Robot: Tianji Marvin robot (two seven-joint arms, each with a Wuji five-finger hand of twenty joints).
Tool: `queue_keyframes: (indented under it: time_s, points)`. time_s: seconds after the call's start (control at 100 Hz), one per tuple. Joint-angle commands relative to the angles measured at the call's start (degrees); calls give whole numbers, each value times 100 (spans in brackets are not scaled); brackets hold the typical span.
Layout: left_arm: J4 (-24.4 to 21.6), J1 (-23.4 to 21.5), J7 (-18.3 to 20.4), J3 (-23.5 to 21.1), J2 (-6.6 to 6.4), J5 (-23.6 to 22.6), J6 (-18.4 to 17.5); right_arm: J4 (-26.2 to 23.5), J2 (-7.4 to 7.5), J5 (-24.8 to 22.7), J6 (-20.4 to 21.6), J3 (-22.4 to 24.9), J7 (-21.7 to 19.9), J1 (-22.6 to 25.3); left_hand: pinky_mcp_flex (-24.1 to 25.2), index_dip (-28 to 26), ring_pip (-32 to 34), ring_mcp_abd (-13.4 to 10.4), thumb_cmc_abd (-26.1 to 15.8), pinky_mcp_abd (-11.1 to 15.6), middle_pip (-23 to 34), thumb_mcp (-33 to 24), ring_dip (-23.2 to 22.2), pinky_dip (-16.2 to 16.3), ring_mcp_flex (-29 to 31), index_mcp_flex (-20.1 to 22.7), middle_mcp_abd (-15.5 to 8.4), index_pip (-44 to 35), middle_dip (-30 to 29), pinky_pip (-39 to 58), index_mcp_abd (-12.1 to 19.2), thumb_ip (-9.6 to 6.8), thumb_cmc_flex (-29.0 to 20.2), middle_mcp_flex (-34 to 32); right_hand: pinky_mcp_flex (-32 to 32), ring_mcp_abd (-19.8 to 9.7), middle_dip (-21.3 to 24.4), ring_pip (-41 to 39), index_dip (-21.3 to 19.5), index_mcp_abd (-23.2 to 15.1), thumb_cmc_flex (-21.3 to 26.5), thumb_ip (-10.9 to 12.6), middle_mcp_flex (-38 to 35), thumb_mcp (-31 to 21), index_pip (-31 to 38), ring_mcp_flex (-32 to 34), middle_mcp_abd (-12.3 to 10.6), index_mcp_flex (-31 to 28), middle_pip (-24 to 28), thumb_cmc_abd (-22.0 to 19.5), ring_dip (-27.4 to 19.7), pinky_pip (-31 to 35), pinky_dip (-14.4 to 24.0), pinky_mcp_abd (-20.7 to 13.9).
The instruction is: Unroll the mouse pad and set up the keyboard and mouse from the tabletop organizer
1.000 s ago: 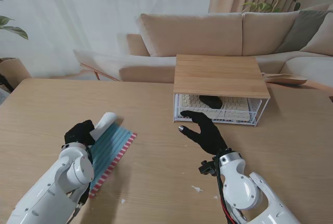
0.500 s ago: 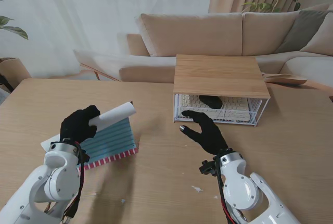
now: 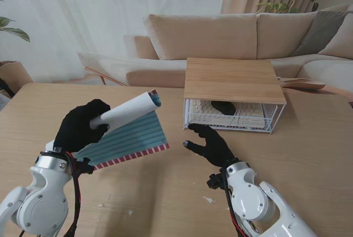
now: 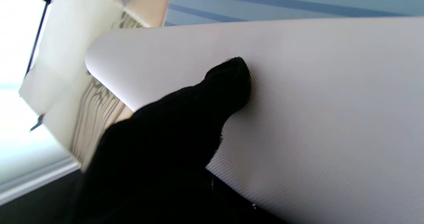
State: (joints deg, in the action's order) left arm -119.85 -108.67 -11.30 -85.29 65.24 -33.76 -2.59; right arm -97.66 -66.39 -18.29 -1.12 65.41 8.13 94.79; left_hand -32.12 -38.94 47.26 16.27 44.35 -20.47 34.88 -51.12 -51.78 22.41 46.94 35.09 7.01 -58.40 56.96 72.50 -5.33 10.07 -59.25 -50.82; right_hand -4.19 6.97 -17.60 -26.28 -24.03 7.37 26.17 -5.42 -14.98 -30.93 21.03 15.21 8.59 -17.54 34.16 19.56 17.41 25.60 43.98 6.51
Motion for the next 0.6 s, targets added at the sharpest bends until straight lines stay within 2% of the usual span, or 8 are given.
queue_keyframes:
  time_s: [0.0, 0.15, 0.47, 0.59]
  points:
    - [-281, -74, 34, 21, 54, -40, -101, 65, -30, 7, -56, -79, -120, -17, -78, -145, 43, -211, -109, -2, 170, -405, -221, -54, 213, 224, -111, -417, 149, 145, 244, -36, -533, -119, 51, 35, -21, -27, -62, 157, -294, 182, 238, -67, -99, -139, 58, 261, 75, 187, 51, -143, 105, -104]
    - [-622, -162, 12, 79, 76, 145, -186, 150, -59, 54, -147, -171, -65, -68, -81, -157, 8, -237, -117, 24, 155, -403, -239, -84, 216, 212, -114, -411, 154, 135, 252, -35, -523, -111, 64, 70, -1, -29, -162, 445, -647, 124, 375, -126, -140, -213, 176, 502, 108, 522, 41, -180, 82, -77]
    - [-736, 41, -175, 467, 104, 60, 69, 163, 21, 1132, 348, -115, -809, -120, -60, -188, -27, -255, -158, 43, 165, -400, -305, -140, 196, 161, -112, -401, 185, 112, 237, -36, -531, -72, 65, -14, 43, 59, -333, 461, -911, -61, 360, -538, -245, -155, 141, 451, 88, 1029, -6, -309, -59, -221]
    - [-691, 91, -276, 660, 127, 96, 201, 124, 10, 1559, 356, -149, -956, -146, -47, -197, -36, -273, -172, 55, 173, -395, -332, -151, 182, 149, -114, -400, 193, 112, 239, -38, -529, -55, 74, -137, 66, 118, -374, 352, -826, -106, 354, -476, -269, -155, -38, 411, 40, 1089, -29, -324, -87, -287]
